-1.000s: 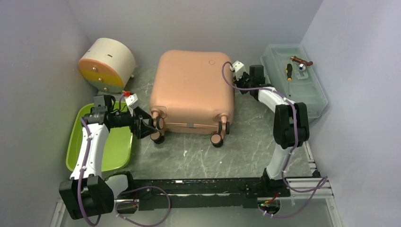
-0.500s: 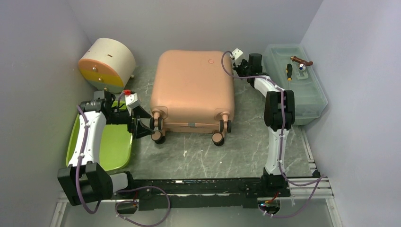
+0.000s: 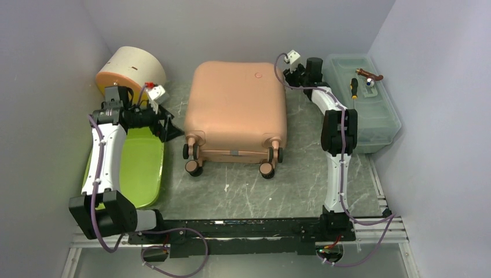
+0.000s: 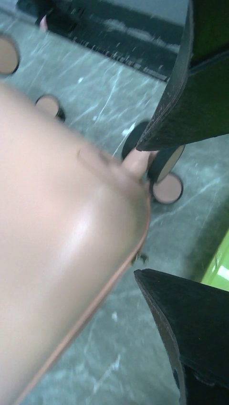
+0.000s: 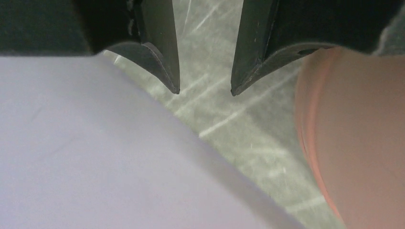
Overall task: Open, take out, and arrange the luggage
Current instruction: Unzip the zipper of the luggage.
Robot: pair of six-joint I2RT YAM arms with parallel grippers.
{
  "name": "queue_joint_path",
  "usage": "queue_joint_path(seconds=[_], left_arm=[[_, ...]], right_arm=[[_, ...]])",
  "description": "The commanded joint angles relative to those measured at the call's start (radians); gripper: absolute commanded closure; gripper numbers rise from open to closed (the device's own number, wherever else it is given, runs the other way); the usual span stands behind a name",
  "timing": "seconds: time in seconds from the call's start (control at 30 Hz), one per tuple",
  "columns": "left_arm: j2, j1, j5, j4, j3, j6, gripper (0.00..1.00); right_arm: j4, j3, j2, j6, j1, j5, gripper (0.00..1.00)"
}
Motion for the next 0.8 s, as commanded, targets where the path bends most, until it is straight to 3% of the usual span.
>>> queue_joint_path(seconds=[0.0,0.1,0.27,0.47,0.63,0.77], left_arm=[[0.073,0.002,-0.133,0.397,0.070,-0.380,0.01],[0.152,0.002,-0.156,0.517,0.124,-0.519,0.01],[0.311,-0.022,-0.160,0.623,0.215,-0.698,0.00],[0.531,-0.095,-0.203,0.631,0.401,-0.833,0.01],[0.678,-0.168,-0.182,0.577,0.545,-0.843,0.01],[0.756,-0.253,-0.149,0.540,0.602,-0.820,0.00]], right_arm=[[0.011,0.146,-0.063,0.126,0.040,-0.073,0.48],[0.025,0.169,-0.073,0.209,0.038,-0.093,0.36],[-0.046,0.286,-0.026,0.352,0.039,-0.164,0.33],[-0.126,0.363,0.031,0.563,0.027,-0.277,0.31],[-0.108,0.315,0.036,0.775,-0.003,-0.430,0.31],[-0.070,0.274,0.047,0.945,-0.029,-0.594,0.36]])
